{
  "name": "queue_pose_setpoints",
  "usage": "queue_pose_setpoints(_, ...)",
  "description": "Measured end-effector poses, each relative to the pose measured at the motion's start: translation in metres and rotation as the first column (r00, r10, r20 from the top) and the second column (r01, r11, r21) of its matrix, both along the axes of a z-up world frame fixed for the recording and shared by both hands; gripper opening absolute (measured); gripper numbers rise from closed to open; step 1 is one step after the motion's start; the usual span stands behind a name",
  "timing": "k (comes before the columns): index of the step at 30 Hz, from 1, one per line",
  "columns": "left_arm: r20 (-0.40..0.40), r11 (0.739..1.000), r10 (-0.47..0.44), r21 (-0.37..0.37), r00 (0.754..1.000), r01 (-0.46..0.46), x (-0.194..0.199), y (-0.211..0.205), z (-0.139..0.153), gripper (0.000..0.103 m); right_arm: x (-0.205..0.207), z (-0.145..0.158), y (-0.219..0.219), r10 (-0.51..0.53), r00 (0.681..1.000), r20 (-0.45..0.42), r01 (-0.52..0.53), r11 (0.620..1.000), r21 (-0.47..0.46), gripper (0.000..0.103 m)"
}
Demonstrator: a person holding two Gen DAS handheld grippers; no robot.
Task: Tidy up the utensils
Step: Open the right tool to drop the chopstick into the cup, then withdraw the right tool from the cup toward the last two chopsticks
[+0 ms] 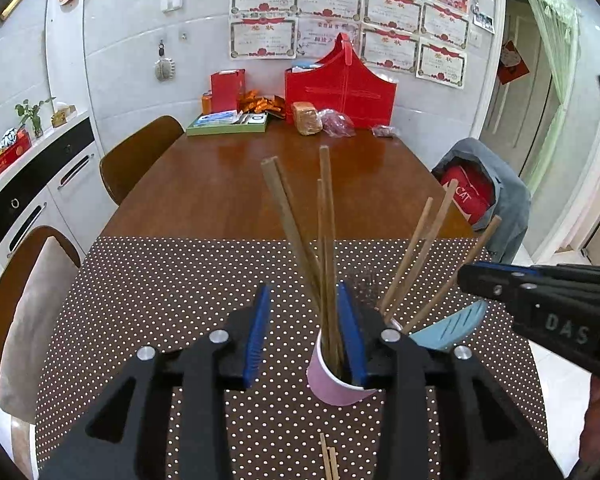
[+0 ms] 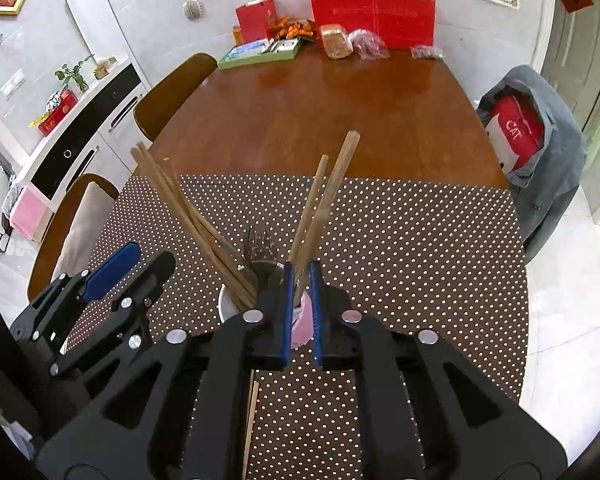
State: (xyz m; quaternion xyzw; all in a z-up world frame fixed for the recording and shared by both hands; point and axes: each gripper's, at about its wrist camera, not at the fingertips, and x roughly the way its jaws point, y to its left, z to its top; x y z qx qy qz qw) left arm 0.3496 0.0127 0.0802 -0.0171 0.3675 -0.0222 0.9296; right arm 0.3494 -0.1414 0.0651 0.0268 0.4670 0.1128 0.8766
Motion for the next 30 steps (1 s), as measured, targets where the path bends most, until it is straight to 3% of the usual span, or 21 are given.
queue_pose_setpoints(1, 0.004, 1.0, 0.001, -0.001, 1.0, -0.001, -0.002, 0.001, 0.002, 0.037, -0.003, 0.003, -0.001, -0.001, 1.0, 0.011, 0.001, 1.0, 0.003, 0.025)
queue_pose_setpoints(3, 0.018, 1.0, 0.004, 0.0, 1.0, -0.004, -0.008, 0.002, 0.006, 0.039, -0.008, 0.009, -0.003, -0.004, 0.999, 0.037, 0.003, 1.0, 0.013, 0.048)
queue_pose_setpoints(6, 0.04, 1.0, 0.0, 0.003, 0.999, 0.0, -0.017, 0.002, 0.014, 0.041, -0.021, 0.018, -0.003, -0.006, 0.997, 0.079, 0.006, 1.0, 0.001, 0.049)
queue_pose_setpoints(17, 0.081, 1.0, 0.002, 0.015, 0.997, -0.003, -0.057, 0.007, 0.028, 0.049, -0.055, 0.026, -0.003, 0.004, 0.996, 0.091, -0.004, 1.0, 0.003, 0.049)
queue_pose_setpoints(23, 0.061, 1.0, 0.014, 0.016, 0.998, -0.015, -0.077, 0.018, 0.018, 0.051, -0.072, 0.007, 0.003, 0.017, 0.998, 0.058, -0.016, 1.0, -0.014, 0.051)
queue_pose_setpoints(30, -0.006, 0.999, 0.038, 0.025, 0.999, -0.038, -0.091, 0.031, -0.015, 0.052, -0.081, -0.04, 0.019, 0.056, 0.997, -0.058, -0.059, 0.997, -0.046, 0.051)
